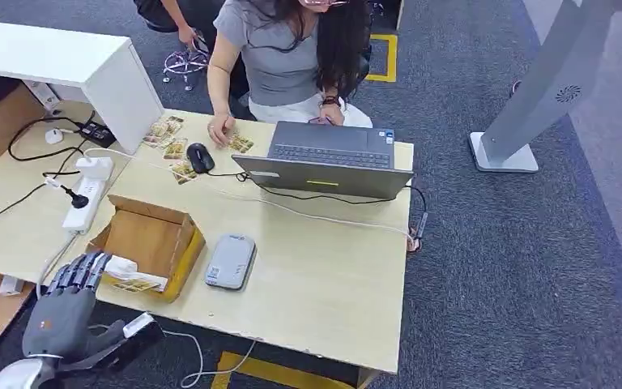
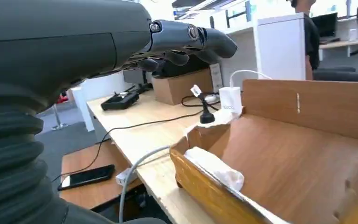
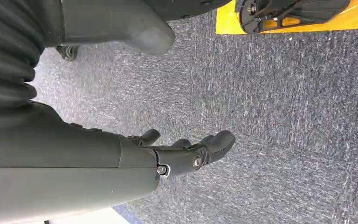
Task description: Pass the card to the sensor for recognition and then transmit it.
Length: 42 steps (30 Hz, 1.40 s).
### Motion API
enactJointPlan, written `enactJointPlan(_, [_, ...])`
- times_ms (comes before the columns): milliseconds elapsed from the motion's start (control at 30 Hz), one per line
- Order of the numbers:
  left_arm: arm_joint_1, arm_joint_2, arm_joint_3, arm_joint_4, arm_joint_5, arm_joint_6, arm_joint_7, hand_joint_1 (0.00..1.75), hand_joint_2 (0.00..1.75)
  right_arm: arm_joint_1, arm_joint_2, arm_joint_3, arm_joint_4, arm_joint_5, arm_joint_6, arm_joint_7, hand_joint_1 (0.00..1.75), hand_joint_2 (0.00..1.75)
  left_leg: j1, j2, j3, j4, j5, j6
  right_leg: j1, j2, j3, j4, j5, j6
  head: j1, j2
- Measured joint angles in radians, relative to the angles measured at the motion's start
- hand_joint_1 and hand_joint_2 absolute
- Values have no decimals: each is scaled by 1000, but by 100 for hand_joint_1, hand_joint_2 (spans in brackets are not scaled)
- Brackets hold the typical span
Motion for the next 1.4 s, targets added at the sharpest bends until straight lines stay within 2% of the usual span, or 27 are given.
enactJointPlan(300, [-88, -38, 28, 91, -28, 0, -38, 0, 175, -2, 0, 0, 0, 18, 5, 3, 0, 175, 0, 0, 0, 0, 0, 0, 0, 0, 0, 0, 0, 0, 0, 0])
enactJointPlan(800, [-155, -57, 20, 195, -50, -37, -39, 0, 175, -4, 0, 0, 0, 36, 17, 13, 0, 175, 0, 0, 0, 0, 0, 0, 0, 0, -1, 0, 0, 0, 0, 0])
enactJointPlan(1367, [-174, -60, -18, 223, -45, -37, -27, 0, 175, -5, 0, 0, 0, 47, 21, 11, 0, 175, 0, 0, 0, 0, 0, 0, 0, 1, -1, 0, 0, 0, 0, 0])
enactJointPlan(1400, [-174, -60, -18, 223, -45, -37, -27, 70, 175, -5, 0, 0, 0, 48, 21, 11, 0, 175, 0, 0, 0, 0, 0, 0, 0, 1, -1, 0, 0, 0, 0, 0])
